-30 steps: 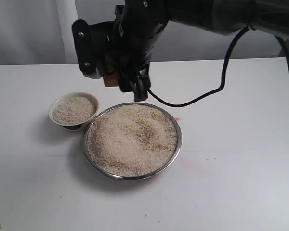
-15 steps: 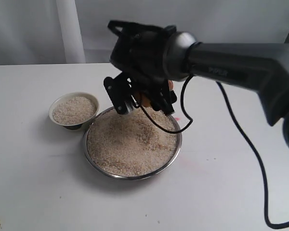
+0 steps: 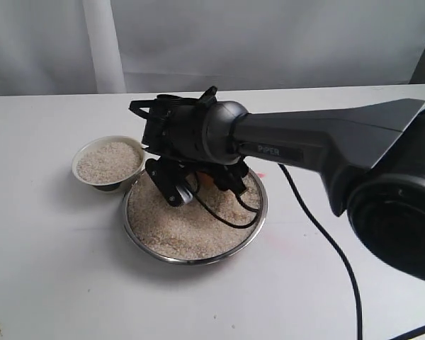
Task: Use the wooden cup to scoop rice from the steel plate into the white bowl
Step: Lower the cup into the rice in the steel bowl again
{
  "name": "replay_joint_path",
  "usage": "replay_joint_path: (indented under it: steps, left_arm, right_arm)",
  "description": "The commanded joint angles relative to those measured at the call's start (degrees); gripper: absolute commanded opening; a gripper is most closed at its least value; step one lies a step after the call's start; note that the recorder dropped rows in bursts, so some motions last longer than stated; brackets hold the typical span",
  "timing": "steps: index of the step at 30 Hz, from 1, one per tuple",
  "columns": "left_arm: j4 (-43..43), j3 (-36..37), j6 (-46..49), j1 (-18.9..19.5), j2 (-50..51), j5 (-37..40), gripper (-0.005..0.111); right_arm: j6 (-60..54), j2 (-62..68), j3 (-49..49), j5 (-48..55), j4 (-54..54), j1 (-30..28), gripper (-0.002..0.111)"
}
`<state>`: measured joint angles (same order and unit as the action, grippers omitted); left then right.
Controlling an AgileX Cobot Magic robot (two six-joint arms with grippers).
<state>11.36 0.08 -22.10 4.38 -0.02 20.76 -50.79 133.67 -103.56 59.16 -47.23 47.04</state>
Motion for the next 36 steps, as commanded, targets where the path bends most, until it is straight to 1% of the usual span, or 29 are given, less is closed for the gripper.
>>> replay_joint_path:
  steps: [1, 14, 26, 36]
  left_arm:
    - [-0.31, -0.08, -0.2, -0.37, 0.02, -0.37, 0.0]
    - [-0.31, -0.08, -0.2, -0.37, 0.02, -0.37, 0.0]
    - [-0.31, -0.08, -0.2, -0.37, 0.02, -0.37, 0.0]
    - [-0.31, -0.08, -0.2, -0.37, 0.02, -0.37, 0.0]
  right_arm:
    - [-0.17, 0.89, -0.18, -0.25, -1.05, 0.38, 0.0]
    - [-0.57, 2.02, -0.18, -5.3, 4.26, 1.59, 0.0]
    - [-1.47, -0.08, -0.18, -9.07, 16.48, 2.37, 0.0]
    - [-1.47, -1.1, -0.18, -9.05, 25.95, 0.36, 0.0]
